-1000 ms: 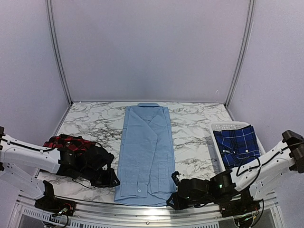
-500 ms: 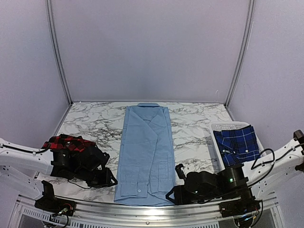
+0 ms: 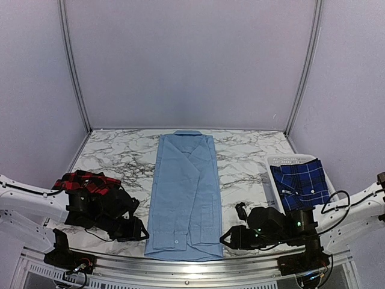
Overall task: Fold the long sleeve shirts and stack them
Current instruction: Pick up the rectangle-folded shirt from the center of the board.
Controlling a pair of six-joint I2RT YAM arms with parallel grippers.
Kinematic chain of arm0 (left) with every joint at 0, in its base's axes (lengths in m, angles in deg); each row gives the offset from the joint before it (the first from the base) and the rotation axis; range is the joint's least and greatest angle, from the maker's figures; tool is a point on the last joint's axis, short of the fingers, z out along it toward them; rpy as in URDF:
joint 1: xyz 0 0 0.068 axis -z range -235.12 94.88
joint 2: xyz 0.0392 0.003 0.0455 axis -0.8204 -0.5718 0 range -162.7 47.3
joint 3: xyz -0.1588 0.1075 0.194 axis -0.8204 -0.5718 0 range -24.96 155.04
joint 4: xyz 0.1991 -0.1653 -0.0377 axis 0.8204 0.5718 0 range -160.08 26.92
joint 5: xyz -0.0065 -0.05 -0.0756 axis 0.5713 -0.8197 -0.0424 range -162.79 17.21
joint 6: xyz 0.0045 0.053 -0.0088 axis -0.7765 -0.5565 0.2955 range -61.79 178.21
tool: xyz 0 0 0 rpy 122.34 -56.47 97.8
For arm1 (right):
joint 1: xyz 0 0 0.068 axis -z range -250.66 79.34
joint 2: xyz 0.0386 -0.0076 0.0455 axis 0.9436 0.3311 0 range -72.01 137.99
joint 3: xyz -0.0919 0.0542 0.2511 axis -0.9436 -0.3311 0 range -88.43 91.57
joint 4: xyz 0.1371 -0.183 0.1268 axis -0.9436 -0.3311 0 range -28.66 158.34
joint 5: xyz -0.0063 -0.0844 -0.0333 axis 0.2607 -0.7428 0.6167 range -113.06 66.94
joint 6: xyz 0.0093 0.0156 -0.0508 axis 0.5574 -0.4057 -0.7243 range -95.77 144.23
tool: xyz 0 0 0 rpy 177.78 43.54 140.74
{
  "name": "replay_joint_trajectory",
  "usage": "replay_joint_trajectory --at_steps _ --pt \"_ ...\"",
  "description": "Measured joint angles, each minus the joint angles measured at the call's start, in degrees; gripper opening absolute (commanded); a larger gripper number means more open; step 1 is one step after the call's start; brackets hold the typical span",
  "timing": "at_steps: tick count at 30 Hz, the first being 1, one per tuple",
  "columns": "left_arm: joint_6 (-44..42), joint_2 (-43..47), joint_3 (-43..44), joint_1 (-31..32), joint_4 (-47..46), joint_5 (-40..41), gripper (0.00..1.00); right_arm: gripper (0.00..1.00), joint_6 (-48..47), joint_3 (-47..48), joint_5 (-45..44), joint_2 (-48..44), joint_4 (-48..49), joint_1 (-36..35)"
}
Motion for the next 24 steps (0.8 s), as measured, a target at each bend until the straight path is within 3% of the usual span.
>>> replay_joint_trajectory --at_steps 15,24 --pt "0.07 -2.23 -2.32 0.0 -3.89 -4.52 0.51 0.48 -1.03 -0.9 5.29 5.22 9.01 3.13" --pt "0.42 -4.09 -2.36 0.0 -6.43 -7.98 0.42 0.45 -1.07 -0.98 6.75 9.25 11.28 3.13"
